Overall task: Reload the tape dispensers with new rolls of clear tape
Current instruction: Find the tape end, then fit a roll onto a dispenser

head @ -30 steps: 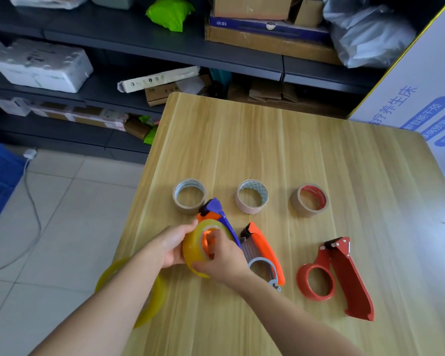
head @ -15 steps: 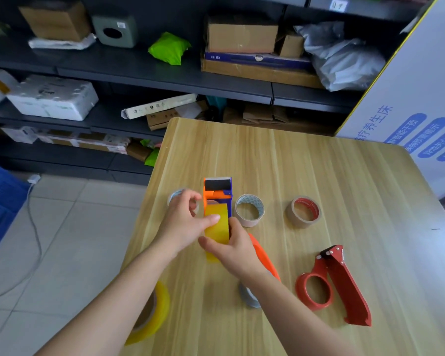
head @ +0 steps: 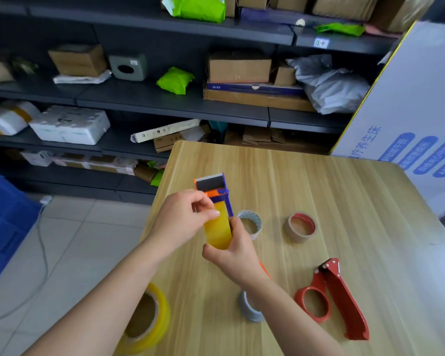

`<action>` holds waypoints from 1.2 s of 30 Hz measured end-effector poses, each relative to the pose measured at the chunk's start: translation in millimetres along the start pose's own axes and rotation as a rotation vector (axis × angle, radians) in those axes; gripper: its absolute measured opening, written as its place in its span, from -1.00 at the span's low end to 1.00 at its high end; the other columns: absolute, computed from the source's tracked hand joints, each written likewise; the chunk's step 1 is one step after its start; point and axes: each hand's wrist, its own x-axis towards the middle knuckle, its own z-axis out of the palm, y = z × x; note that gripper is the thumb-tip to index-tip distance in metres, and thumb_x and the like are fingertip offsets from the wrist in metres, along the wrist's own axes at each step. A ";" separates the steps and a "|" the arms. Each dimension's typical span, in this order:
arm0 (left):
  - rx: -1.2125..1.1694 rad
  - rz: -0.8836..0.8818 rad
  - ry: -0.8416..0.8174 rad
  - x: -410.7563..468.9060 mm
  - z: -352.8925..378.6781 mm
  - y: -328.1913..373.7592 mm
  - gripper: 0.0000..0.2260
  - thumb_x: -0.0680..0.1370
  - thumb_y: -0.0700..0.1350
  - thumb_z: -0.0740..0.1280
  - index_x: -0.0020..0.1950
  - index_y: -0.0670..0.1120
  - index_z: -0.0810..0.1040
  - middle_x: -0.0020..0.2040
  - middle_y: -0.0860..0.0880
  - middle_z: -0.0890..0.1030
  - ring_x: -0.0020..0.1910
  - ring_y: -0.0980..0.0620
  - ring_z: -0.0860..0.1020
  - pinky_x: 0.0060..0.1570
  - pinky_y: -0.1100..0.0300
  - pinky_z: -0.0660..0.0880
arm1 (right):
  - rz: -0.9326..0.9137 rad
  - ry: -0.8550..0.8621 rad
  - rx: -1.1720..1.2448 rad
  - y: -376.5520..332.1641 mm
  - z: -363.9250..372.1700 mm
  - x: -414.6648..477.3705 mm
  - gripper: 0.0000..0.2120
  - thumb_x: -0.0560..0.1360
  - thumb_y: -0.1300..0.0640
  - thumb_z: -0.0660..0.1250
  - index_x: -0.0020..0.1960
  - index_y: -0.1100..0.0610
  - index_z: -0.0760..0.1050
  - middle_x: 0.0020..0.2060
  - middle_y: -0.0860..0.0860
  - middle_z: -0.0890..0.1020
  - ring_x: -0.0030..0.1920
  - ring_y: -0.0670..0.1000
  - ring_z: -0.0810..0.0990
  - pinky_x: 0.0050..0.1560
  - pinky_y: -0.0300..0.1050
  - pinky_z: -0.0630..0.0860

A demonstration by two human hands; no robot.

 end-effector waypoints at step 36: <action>0.044 -0.068 0.182 53.4 -47.7 14.3 -0.83 0.47 -0.14 0.43 -0.27 -0.13 0.51 -0.16 0.02 0.67 -0.11 0.01 0.61 -0.07 -0.06 0.58 | -0.083 -0.037 0.063 -37.4 0.3 0.8 -0.56 0.27 -0.20 0.46 -0.01 0.02 0.43 -0.24 -0.09 0.55 -0.30 -0.15 0.52 -0.28 -0.26 0.49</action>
